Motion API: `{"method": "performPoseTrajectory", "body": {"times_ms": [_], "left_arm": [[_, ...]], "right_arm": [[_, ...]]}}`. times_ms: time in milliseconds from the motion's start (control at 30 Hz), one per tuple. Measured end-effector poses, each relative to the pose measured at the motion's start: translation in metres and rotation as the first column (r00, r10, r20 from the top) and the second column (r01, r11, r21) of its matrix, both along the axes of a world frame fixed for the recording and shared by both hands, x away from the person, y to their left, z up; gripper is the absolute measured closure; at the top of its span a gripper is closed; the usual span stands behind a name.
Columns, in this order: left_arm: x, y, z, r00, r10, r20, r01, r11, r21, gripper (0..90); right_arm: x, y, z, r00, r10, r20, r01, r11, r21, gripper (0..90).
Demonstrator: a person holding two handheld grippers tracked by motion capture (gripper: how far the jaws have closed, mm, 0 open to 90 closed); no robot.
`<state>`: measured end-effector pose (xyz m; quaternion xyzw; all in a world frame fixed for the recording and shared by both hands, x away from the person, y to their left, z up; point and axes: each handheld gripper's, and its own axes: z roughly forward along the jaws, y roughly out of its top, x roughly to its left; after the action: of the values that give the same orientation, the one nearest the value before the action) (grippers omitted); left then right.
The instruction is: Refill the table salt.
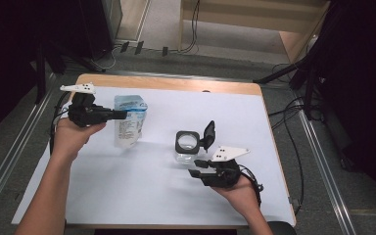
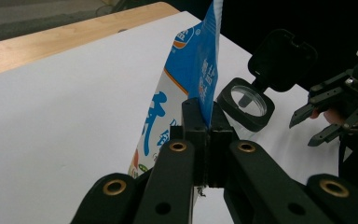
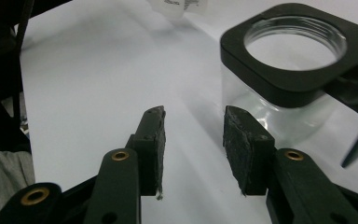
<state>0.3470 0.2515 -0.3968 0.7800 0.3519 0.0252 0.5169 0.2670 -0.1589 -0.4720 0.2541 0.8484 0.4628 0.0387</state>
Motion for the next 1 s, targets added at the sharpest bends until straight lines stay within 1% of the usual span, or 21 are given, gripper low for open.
{"method": "performPoseTrajectory", "body": {"times_ms": [267,367,433,500,533,600,733,867,1000], "left_arm": [[-0.009,-0.011,0.008,0.9999,-0.012,0.004,0.012,0.9998,-0.014,90.0],[-0.013,-0.014,0.013,0.9999,-0.013,-0.005,0.013,0.9998,-0.017,90.0],[-0.017,-0.018,0.018,0.9999,-0.017,-0.002,0.017,0.9998,-0.008,90.0],[-0.021,-0.023,0.024,0.9996,-0.028,0.004,0.028,0.9995,0.017,90.0],[-0.022,-0.025,0.027,0.9994,-0.035,0.002,0.035,0.9992,0.017,90.0],[-0.025,-0.029,0.03,0.9992,-0.041,0.001,0.041,0.9991,0.007,90.0],[-0.026,-0.034,0.033,0.9986,-0.048,-0.023,0.048,0.9988,-0.012,90.0],[-0.03,-0.038,0.036,0.9975,-0.068,-0.021,0.068,0.9977,-0.009,90.0],[-0.033,-0.038,0.039,0.9968,-0.079,-0.012,0.079,0.9968,-0.014,90.0]], "right_arm": [[0.004,0.025,-0.001,0.9998,0.018,0.0,-0.018,1.0,0.013,60.4],[0.007,0.034,-0.002,0.9998,0.02,-0.002,-0.02,1.0,0.016,60.1],[0.008,0.04,-0.001,0.9996,0.026,-0.009,-0.026,1.0,0.017,59.3],[0.009,0.046,0.0,0.9994,0.034,-0.003,-0.034,0.999,0.017,59.4],[0.009,0.05,0.0,0.9993,0.038,0.001,-0.038,0.999,0.023,59.3],[0.011,0.056,0.0,0.9992,0.041,0.0,-0.041,0.999,0.023,59.3],[0.014,0.071,0.001,0.999,0.046,0.004,-0.046,0.998,0.034,59.4],[0.017,0.085,0.001,0.9989,0.046,0.013,-0.046,0.998,0.046,59.2],[0.019,0.099,-0.003,0.9988,0.047,0.017,-0.047,0.998,0.039,58.5]]}}
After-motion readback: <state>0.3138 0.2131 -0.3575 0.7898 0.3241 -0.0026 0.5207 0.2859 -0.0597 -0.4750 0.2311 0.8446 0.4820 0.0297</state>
